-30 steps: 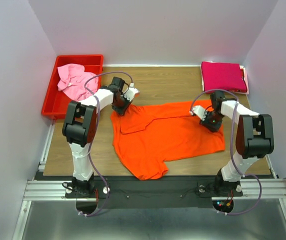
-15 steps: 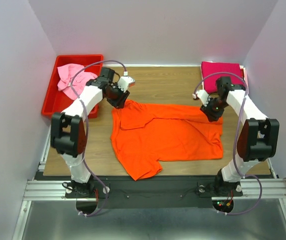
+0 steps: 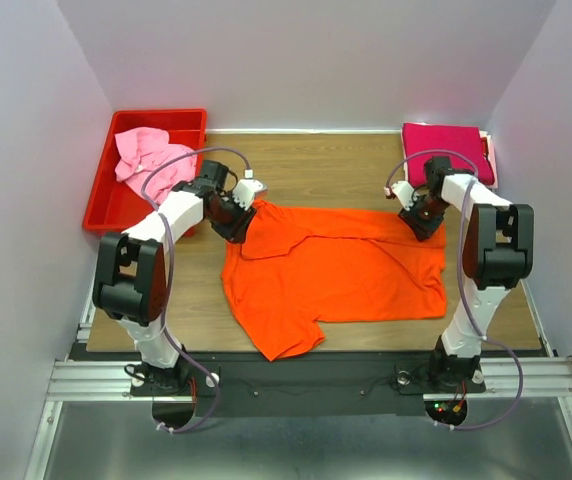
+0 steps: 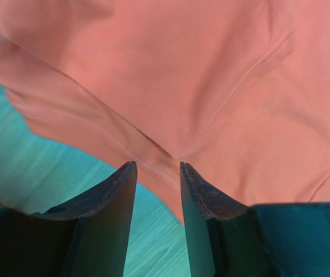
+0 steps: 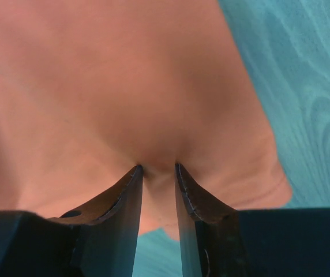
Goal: Fold and stack the t-shirts
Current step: Fold the tshirt
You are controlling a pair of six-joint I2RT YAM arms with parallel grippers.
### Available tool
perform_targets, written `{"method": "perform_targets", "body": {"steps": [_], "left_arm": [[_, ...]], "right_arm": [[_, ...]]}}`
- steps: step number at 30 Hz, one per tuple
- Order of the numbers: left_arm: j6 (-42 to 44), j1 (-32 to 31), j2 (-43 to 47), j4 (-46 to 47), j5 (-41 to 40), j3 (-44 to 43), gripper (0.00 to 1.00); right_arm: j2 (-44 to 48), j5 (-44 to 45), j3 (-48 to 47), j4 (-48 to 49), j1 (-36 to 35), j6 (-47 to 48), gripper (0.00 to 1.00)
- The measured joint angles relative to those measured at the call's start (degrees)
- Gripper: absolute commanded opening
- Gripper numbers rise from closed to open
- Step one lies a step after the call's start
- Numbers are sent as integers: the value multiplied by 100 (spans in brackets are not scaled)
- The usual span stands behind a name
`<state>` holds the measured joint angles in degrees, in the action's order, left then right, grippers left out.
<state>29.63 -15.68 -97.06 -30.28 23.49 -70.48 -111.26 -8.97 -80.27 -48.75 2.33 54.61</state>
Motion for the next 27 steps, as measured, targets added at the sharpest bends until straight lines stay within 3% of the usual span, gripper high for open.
{"method": "perform_targets", "body": {"steps": [10,16,21,27], "left_arm": [[-155,7,-841,529,-448,144,43],[-168,173,-1086,664,-592,-181,43],[-81,350,-979,518,-380,-188,48],[-9,302,-256,188,81,-210,52]], "right_arm": [[-780,212,-1008,363,24,-352,35],[-800,210,-1115,529,24,-485,38],[-284,155,-680,577,24,-389,40],[422,116,-424,573,35,-103,40]]}}
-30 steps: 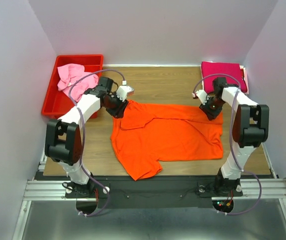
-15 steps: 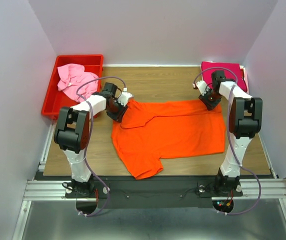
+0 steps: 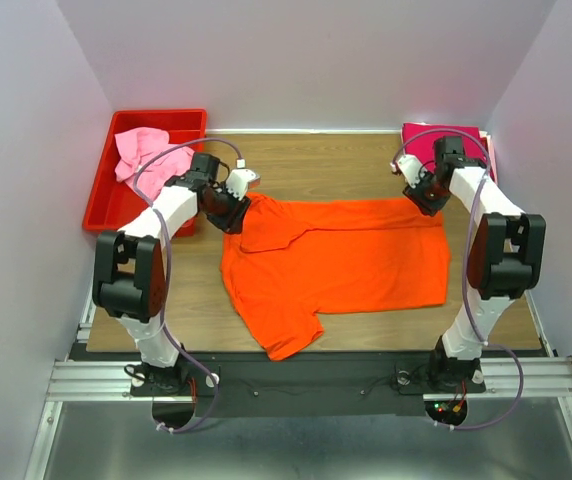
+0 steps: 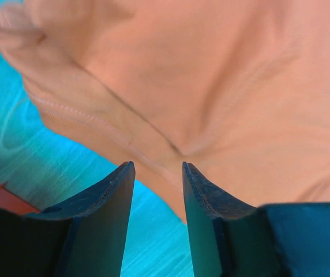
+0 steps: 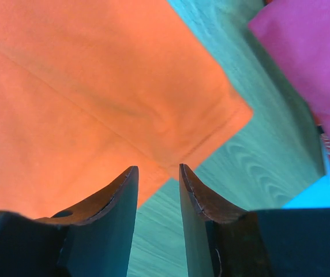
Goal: Fold and stack the t-shirts
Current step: Fold the tshirt
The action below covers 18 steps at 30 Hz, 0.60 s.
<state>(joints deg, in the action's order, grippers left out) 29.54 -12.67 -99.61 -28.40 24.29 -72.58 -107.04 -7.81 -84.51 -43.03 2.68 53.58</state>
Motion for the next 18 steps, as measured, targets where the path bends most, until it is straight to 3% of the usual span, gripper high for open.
{"method": "perform_targets", "body": {"steps": [9,18], "left_arm": [[-109,-428,219,-94,201,-15,56],[-400,-693,17,105,-120,271,54]], "right_arm": [[-356,201,13,20,98,479,41],[-848,350,-11,15,214,638,41]]}}
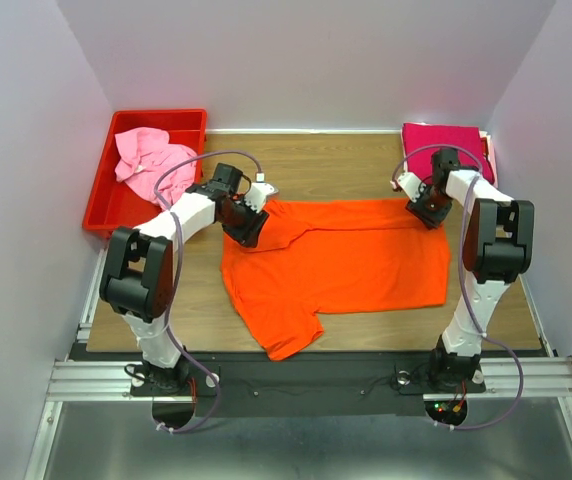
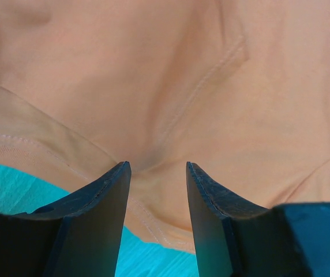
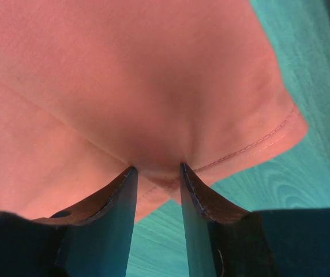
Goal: Fold and stack the t-shirts
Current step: Fold the tshirt
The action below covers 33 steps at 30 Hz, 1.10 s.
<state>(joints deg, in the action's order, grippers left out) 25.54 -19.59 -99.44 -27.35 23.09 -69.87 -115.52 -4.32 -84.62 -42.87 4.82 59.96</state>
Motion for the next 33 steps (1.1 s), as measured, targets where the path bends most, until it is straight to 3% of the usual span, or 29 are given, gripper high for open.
{"method": "perform_targets", "body": {"steps": [16,20,21,28,30,33], "left_arm": [[-111,17,-496,101,-234,7,52],[-125,17,-496,105,-262,24,43],[-122,17,-496,118,-269,44,34],[-120,15,-496,111,-293,94,13],[-120,15,-496,94,-293,94,2],[-96,15,-496,83,-293,94,0]], "right_arm": [[-15,7,-9,7,0,24,41],[-15,7,-9,4,0,26,41],[-15,7,-9,4,0,26,41],[-15,7,-9,4,0,26,41],[-15,9,-9,4,0,26,41],[-15,9,-9,4,0,26,41]]}}
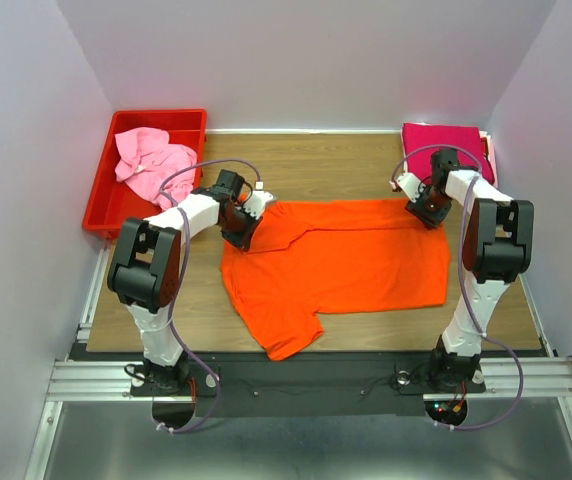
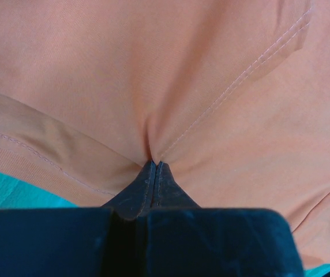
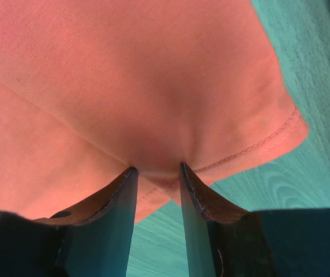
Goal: Fold and stack the t-shirts
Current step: Fold the tshirt
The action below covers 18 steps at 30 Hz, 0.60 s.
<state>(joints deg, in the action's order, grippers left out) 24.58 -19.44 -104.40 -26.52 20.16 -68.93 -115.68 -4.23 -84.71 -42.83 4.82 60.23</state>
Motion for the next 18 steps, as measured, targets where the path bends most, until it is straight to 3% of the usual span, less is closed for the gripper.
{"method": "perform_targets", "body": {"steps": [18], "left_arm": [[20,-79,826,-984,317,-227,0]], "right_arm": [[0,63,0,0,2,7,41]]}}
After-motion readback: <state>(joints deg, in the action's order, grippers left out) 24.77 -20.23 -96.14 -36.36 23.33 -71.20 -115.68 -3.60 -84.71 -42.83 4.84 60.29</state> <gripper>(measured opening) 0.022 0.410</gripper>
